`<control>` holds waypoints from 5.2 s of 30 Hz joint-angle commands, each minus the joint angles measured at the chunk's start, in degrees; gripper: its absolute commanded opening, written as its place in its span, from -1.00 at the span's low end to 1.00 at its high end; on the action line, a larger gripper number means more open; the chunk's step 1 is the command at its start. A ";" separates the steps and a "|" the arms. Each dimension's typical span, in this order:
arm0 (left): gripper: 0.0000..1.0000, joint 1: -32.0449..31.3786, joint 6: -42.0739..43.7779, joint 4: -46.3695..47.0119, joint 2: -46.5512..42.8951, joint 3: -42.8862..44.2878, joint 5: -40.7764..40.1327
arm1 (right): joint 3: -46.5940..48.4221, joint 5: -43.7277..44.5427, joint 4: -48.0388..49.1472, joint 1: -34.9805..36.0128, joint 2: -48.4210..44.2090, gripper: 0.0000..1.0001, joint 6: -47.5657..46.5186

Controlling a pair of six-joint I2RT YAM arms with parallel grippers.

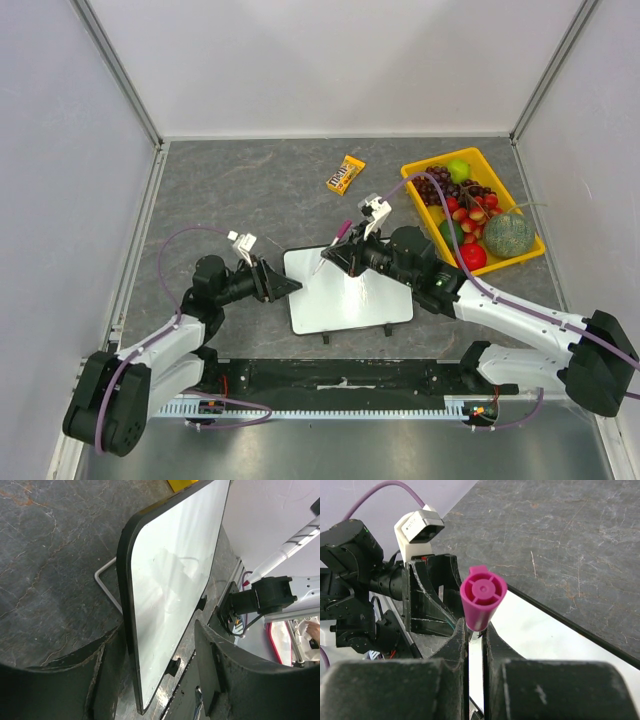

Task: Write a sentence on the whiteboard
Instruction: Hold the whiteboard on the whiteboard stand, then write on the whiteboard marker without the cap.

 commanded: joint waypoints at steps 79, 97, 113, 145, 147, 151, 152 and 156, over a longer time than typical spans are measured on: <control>-0.96 0.36 2.77 2.34 9.77 -1.77 1.91 | 3.52 29.39 8.67 11.35 10.99 -1.00 -5.75; -0.96 0.27 2.69 2.61 10.12 -1.77 1.99 | 0.54 31.14 4.98 11.35 8.44 -1.00 -4.96; -0.96 0.27 2.60 2.61 10.12 -1.68 1.99 | -1.66 29.39 4.19 11.35 7.12 -1.00 -4.44; -0.96 0.27 2.60 2.69 10.12 -1.85 2.26 | -1.66 29.03 11.05 11.44 3.52 -1.00 -2.06; -0.96 0.27 2.60 2.70 10.12 -1.85 2.26 | -1.75 30.61 9.82 11.35 3.25 -1.00 -2.50; -0.96 0.27 2.60 2.61 10.04 -1.85 2.26 | -1.84 31.67 9.38 11.35 3.69 -1.00 -2.68; -0.96 0.27 2.60 2.61 10.04 -1.85 2.26 | -1.75 31.93 9.12 11.35 4.13 -1.00 -2.68; -0.96 0.27 2.51 2.70 10.04 -1.85 2.26 | -2.36 32.46 9.81 11.35 5.18 -1.00 -2.41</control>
